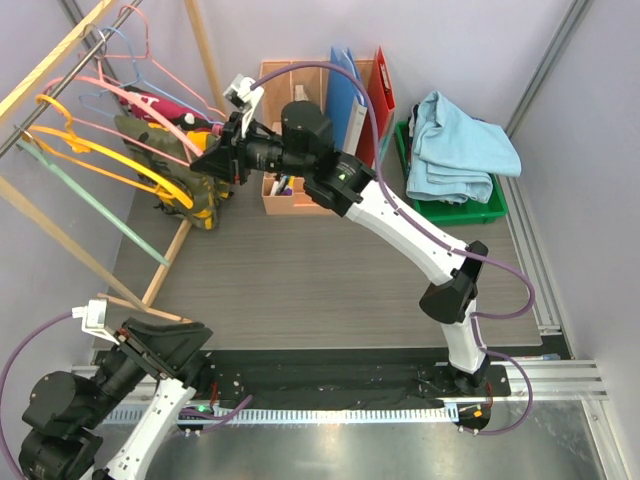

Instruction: Remove the trousers from the hanger

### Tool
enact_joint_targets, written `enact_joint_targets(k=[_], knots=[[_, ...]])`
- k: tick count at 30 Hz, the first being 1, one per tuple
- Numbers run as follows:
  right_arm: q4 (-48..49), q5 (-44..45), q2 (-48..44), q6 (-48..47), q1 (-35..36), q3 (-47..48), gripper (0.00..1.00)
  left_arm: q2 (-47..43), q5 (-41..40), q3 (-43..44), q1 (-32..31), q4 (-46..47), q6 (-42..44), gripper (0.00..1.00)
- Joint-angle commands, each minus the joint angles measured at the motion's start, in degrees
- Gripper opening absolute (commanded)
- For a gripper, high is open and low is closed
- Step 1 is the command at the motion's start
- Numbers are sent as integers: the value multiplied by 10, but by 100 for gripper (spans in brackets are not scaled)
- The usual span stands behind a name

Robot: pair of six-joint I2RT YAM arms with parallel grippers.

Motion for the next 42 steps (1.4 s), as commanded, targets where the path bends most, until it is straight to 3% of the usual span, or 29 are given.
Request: enact_joint_targets(k=[1, 7, 13, 20, 30, 35, 36, 37, 38, 42], knots=[[39, 12, -16, -25, 13, -21, 1, -30, 13, 14, -1, 28, 1, 79], [64, 19, -32, -29, 18, -63, 1, -30, 12, 10, -1, 33, 0, 79], [30, 2, -5, -52, 32, -31, 1, -31, 26, 13, -2, 55, -12, 79], [23, -12, -20, -131, 79, -70, 1, -28, 65, 15, -2, 184, -62, 79], [53, 53, -35, -163, 144, -116, 1, -7, -39, 96, -1, 195, -98, 78], [74, 94, -34, -134, 160, -128, 2, 68, -44, 141, -1, 222, -91, 76], [76, 96, -35, -134, 161, -130, 7, 102, -38, 153, 0, 227, -85, 76], [78, 98, -40, -119, 162, -136, 22, 118, -34, 167, 3, 229, -78, 76], [82, 111, -43, -105, 162, -141, 30, 136, -29, 195, 5, 231, -66, 76], [86, 153, -80, -62, 163, -180, 53, 197, -39, 246, 14, 242, -24, 76]])
